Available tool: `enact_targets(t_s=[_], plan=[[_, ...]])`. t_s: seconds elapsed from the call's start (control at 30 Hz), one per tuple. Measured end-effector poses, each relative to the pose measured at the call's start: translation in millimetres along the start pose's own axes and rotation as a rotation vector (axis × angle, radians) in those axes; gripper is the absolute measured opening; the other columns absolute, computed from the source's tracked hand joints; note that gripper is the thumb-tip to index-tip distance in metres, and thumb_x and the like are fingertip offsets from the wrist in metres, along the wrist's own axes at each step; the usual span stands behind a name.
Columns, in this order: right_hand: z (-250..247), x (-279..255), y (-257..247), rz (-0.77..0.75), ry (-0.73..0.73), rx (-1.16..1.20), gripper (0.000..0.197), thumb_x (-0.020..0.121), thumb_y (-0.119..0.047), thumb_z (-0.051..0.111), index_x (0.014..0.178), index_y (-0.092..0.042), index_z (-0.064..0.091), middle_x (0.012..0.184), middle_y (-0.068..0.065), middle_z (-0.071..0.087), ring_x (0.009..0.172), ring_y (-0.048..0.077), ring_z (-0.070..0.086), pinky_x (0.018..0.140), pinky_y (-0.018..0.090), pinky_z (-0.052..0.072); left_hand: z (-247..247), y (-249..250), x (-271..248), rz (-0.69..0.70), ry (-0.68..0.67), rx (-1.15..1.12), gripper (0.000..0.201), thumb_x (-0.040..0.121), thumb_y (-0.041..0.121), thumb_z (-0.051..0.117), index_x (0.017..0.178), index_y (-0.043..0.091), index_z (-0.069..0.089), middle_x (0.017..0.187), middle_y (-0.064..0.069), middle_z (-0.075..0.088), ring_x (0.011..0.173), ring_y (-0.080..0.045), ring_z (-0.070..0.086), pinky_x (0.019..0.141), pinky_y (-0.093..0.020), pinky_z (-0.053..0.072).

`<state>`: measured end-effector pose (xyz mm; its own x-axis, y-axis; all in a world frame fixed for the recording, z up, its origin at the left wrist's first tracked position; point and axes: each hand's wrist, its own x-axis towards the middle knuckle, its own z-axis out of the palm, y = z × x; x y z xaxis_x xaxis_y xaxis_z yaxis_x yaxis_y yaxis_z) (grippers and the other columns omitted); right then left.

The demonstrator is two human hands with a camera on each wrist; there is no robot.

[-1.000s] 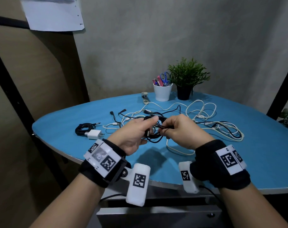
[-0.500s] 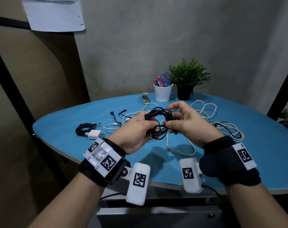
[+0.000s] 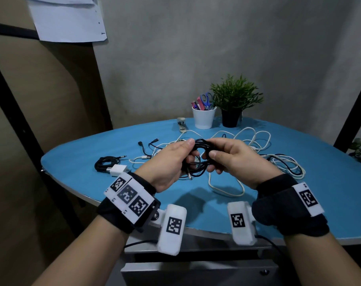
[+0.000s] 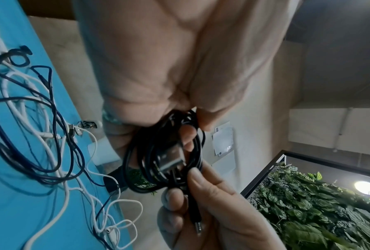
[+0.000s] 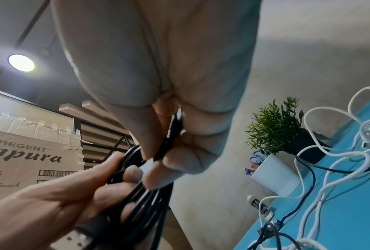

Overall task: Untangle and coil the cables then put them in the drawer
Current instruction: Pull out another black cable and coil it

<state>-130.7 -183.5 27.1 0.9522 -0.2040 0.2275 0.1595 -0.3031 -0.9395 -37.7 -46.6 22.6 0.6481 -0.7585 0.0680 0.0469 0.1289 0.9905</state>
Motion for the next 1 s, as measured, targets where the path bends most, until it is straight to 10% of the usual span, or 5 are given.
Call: enact_targets(t_s=[0.2,0.3,0.63,1.0], plan=[[-10,1,-1,0.022,0.038,0.103,0.029,0.089,0.014,0.045,0.109,0.002,0.061,0.079,0.007,0.067,0.059,0.009,0.064,0.054,0.017,0.051,-3,2,0,0.036,0.047,-0.06,0.033,0.099,0.029,0.037,0.071,0.012,0.046,0.051,0.006,0.038,0.049,-0.008,0.038,0.054,-0.018,0.044],[-15,4,-2,0.042,0.098,0.019,0.024,0.089,0.015,0.046,0.106,0.01,0.061,0.075,0.014,0.063,0.054,0.008,0.062,0.053,0.017,0.052,-7,0,0,0.062,0.016,0.049,0.034,0.099,0.03,0.038,0.069,0.013,0.046,0.05,0.008,0.038,0.05,-0.009,0.037,0.067,-0.028,0.038],[-13,7,-12,0.01,0.35,-0.139,0.025,0.089,0.005,0.052,0.078,-0.012,0.066,0.068,0.007,0.064,0.054,0.009,0.063,0.054,0.019,0.052,-8,-7,8,0.051,0.023,0.695,0.037,0.094,0.043,0.042,0.066,0.018,0.043,0.061,0.001,0.037,0.054,-0.015,0.029,0.059,-0.033,0.027],[1,0,-19,0.151,0.178,0.139,0.014,0.078,0.005,0.065,0.082,-0.008,0.065,0.079,0.013,0.069,0.059,0.013,0.065,0.053,0.022,0.043,-9,-13,17,0.044,0.225,0.565,0.033,0.097,0.034,0.042,0.068,0.019,0.045,0.065,0.002,0.042,0.063,-0.016,0.038,0.068,-0.031,0.031]])
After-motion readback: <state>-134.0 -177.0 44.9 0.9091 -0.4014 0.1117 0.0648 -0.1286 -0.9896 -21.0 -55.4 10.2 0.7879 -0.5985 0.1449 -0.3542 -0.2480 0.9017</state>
